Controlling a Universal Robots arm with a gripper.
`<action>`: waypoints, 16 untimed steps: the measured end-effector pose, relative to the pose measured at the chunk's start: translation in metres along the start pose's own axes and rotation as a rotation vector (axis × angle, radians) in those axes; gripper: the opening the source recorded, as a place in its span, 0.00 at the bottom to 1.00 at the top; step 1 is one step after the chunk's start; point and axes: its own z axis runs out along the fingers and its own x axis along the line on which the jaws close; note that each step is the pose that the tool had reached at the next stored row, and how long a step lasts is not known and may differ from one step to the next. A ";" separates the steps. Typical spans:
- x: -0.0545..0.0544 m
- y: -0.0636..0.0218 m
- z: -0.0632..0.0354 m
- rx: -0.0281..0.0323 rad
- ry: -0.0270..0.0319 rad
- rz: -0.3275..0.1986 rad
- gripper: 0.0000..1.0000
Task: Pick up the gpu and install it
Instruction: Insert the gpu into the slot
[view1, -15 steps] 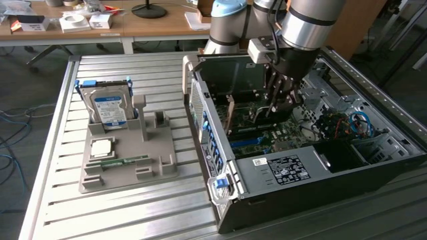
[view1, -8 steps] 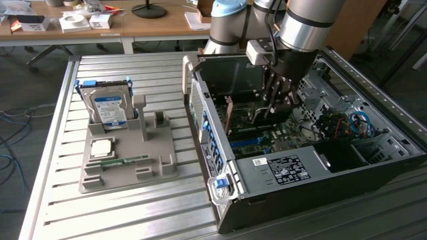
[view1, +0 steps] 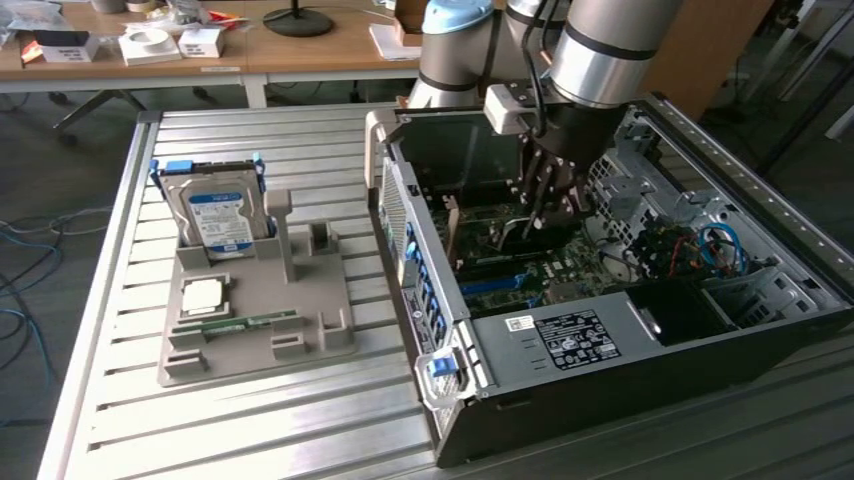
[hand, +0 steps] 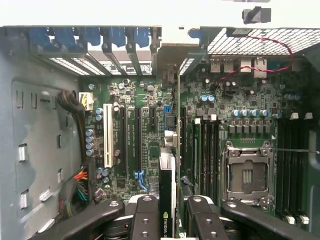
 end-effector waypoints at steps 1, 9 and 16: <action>0.000 0.0000 0.0010 0.0000 0.0000 0.000 0.26; 0.000 -0.0001 0.0093 0.0000 -0.0007 0.000 0.26; 0.000 -0.0003 0.0177 0.0000 -0.0006 0.000 0.26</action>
